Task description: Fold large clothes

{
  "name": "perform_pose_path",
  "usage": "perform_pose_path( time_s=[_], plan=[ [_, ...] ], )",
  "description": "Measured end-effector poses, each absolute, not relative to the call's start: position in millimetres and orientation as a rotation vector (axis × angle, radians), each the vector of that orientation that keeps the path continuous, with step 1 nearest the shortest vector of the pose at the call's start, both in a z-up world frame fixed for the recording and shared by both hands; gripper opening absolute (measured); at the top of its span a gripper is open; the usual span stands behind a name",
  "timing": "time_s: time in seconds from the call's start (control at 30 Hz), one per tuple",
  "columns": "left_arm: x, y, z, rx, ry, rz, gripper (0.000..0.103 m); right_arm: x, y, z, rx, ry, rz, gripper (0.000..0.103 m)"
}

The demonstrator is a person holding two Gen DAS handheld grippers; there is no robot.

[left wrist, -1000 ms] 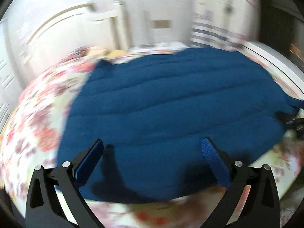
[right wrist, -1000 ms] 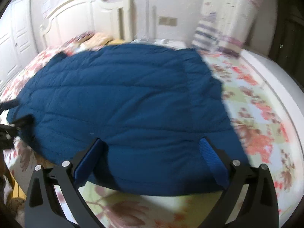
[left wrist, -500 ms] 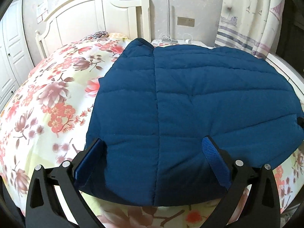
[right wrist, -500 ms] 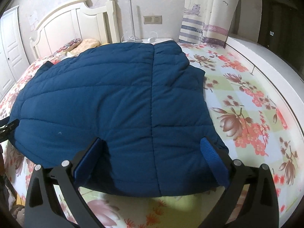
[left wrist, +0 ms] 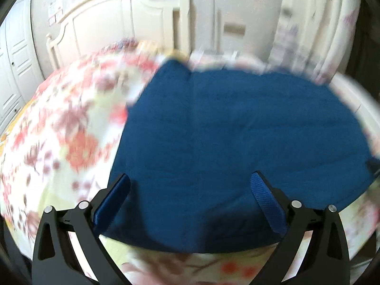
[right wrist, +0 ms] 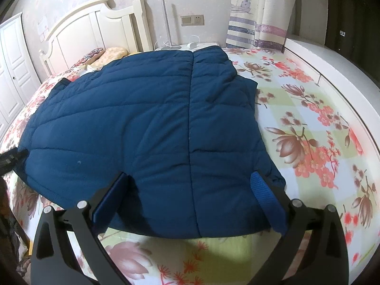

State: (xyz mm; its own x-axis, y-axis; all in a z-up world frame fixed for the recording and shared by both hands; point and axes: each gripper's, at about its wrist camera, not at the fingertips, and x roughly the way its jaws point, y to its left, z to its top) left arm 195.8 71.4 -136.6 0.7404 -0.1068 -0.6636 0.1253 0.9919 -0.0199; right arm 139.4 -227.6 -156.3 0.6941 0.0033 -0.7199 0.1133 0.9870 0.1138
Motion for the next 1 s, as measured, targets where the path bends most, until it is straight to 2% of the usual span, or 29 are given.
perform_pose_path(
  time_s=[0.07,0.17,0.37,0.57,0.7,0.9,1.0],
  plan=[
    [200,52,-110,0.066,0.651,-0.151,0.098,139,-227,-158,0.16,0.795,-0.067,0.101],
    [241,16,-96,0.123,0.691,-0.224,0.098,139,-228,-155,0.168,0.792,-0.067,0.101],
    [338,-26,-141,0.208,0.827,-0.186,0.099,97,-260,-126,0.346,0.705,-0.031,0.099],
    [345,-17,-163,0.115,0.818,-0.229,0.099,62,-275,-151,0.518,0.799,0.066,0.099],
    [349,-14,-167,0.098,0.83,-0.244,0.099,85,-264,-166,0.585,0.809,0.112,0.094],
    [353,-6,-171,0.043,0.853,-0.275,0.099,160,-249,-169,0.766,0.723,0.123,0.098],
    [355,-4,-173,0.033,0.856,-0.256,0.099,190,-247,-169,0.821,0.655,0.069,0.096]
  ],
)
